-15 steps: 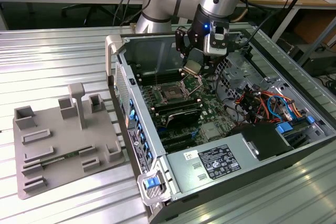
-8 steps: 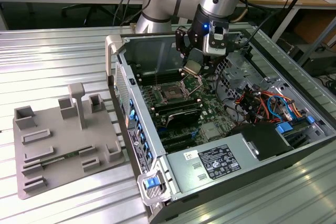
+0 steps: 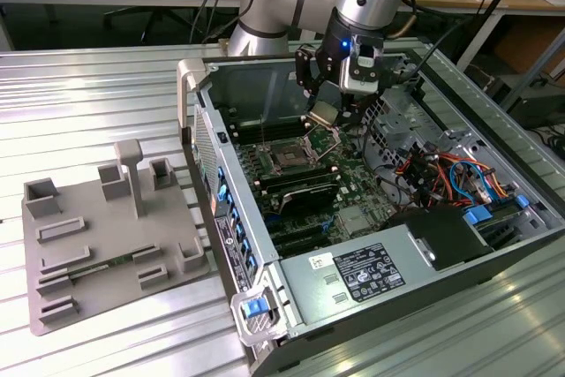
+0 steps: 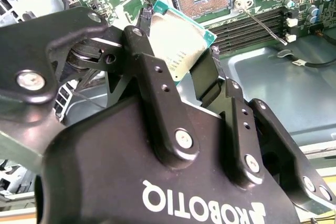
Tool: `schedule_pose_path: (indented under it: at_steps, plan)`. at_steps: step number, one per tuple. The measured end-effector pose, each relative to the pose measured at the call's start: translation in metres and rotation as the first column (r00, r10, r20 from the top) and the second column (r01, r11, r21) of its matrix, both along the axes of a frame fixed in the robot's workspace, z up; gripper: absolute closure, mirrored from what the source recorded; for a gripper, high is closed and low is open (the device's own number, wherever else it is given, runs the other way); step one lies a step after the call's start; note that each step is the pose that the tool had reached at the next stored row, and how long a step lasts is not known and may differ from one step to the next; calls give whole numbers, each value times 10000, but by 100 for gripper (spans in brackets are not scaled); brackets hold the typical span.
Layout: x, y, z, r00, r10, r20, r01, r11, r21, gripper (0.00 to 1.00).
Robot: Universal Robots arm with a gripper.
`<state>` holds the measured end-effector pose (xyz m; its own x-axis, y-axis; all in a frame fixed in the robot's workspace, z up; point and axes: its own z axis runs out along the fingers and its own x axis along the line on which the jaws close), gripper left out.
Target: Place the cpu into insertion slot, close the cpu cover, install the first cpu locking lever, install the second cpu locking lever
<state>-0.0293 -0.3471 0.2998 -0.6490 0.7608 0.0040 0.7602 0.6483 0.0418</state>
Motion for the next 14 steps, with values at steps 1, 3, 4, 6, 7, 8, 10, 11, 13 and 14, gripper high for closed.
schedule_pose_path:
  at_steps: [1, 3, 4, 6, 7, 8, 10, 11, 13, 14]
  plan:
    - [0, 0, 0, 10000, -24, 0, 24, 10000, 0, 45]
    - [0, 0, 0, 10000, -80, 0, 80, 10000, 0, 45]
    - [0, 0, -1, 9999, -121, 0, 121, 9999, -1, 45]
    - [0, 0, -1, 9998, -205, 0, 205, 9998, 0, 45]
    - [0, 0, -1, 9997, -231, 0, 231, 9997, 0, 45]
    - [0, 0, -2, 9996, -266, 0, 266, 9996, 0, 45]
    - [0, 0, -2, 9995, -319, 0, 319, 9995, 0, 45]
    - [0, 0, -2, 9994, -360, -1, 360, 9994, 0, 45]
    - [0, 0, -3, 9992, -401, 0, 401, 9992, 0, 45]
    - [0, 0, -3, 9991, -435, -1, 435, 9991, 0, 45]
